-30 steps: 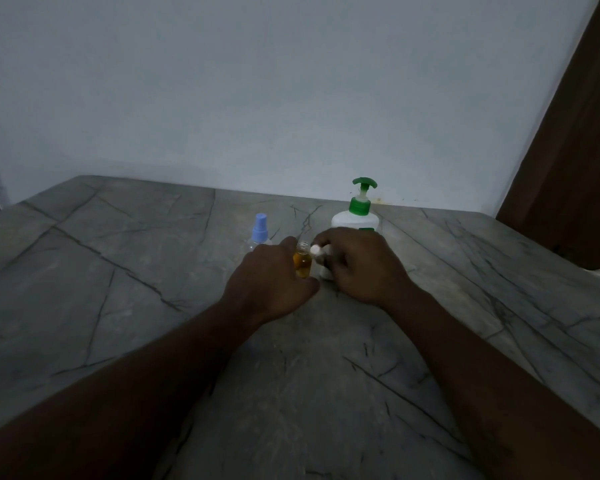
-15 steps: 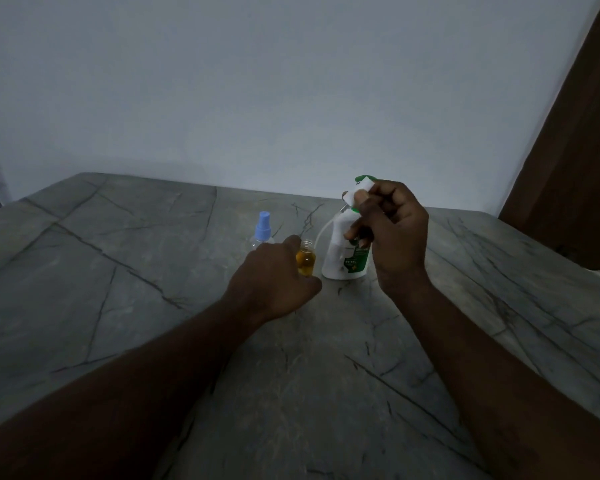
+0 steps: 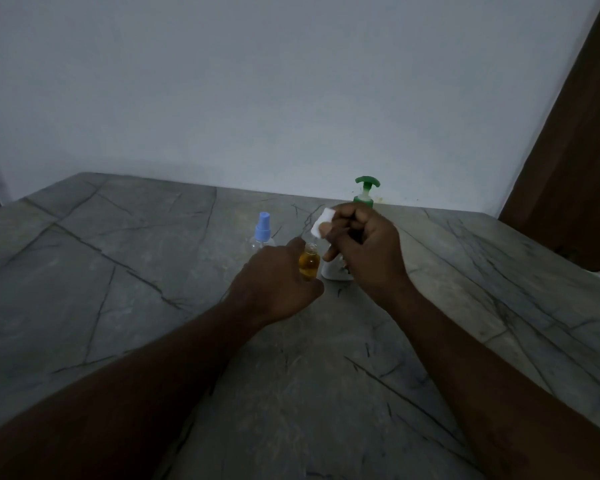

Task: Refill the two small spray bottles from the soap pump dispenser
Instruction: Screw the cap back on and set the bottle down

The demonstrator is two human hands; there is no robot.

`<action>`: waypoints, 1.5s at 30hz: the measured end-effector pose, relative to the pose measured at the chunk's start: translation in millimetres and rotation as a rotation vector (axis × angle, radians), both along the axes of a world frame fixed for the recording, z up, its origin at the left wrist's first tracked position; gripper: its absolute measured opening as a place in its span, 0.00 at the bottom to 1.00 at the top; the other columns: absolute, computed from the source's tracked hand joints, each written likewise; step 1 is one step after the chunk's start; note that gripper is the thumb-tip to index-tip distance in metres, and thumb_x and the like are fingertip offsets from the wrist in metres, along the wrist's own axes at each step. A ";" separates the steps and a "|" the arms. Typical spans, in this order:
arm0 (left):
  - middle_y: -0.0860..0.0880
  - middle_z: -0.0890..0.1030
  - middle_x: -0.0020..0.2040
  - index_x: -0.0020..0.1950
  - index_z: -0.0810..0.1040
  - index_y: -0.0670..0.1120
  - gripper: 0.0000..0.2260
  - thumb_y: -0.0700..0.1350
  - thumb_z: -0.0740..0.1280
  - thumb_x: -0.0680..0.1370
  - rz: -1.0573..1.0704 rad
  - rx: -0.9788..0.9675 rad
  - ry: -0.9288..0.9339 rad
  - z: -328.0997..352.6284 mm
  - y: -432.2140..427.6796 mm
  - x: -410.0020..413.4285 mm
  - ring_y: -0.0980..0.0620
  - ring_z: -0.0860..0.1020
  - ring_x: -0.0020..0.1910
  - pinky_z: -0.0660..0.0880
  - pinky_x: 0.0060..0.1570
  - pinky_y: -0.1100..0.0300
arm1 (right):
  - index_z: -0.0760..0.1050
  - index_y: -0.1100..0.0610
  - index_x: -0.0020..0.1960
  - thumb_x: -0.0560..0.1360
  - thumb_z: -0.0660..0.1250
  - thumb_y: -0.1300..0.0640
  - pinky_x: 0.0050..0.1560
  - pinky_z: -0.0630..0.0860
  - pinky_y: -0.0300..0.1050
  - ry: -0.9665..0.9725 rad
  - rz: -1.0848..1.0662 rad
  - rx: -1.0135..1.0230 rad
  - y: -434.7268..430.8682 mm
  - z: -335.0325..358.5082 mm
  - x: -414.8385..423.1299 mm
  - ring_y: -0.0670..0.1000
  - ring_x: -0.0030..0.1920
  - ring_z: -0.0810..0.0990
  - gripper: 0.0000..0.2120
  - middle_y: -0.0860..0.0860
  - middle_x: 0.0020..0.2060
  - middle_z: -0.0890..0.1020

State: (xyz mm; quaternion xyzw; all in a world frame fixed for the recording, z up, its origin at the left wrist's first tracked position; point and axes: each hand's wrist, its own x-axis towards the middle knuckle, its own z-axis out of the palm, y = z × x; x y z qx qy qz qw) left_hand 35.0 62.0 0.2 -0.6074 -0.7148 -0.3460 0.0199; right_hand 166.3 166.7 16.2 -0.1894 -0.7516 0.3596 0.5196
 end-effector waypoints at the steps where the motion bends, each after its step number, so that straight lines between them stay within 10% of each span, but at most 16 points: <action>1: 0.57 0.75 0.37 0.50 0.70 0.52 0.13 0.53 0.73 0.73 -0.001 0.005 0.000 -0.9 0.4 0.0 0.58 0.76 0.36 0.66 0.34 0.63 | 0.80 0.59 0.56 0.77 0.75 0.60 0.35 0.83 0.49 -0.057 -0.005 0.045 1.1 -3.9 -1.0 0.52 0.33 0.85 0.10 0.54 0.45 0.85; 21: 0.52 0.83 0.45 0.56 0.77 0.49 0.14 0.53 0.74 0.74 0.000 0.042 -0.039 -6.5 6.4 -3.5 0.56 0.80 0.39 0.77 0.42 0.60 | 0.82 0.52 0.64 0.76 0.71 0.50 0.47 0.84 0.58 -0.179 -0.056 0.197 7.3 -10.6 1.5 0.52 0.44 0.84 0.18 0.46 0.46 0.83; 45: 0.51 0.84 0.50 0.61 0.77 0.48 0.19 0.54 0.75 0.74 0.026 0.027 -0.034 -8.3 8.7 -3.6 0.53 0.81 0.44 0.79 0.46 0.58 | 0.83 0.58 0.60 0.74 0.77 0.56 0.49 0.80 0.39 -0.231 -0.109 0.283 5.5 -10.3 4.5 0.43 0.46 0.81 0.16 0.45 0.50 0.83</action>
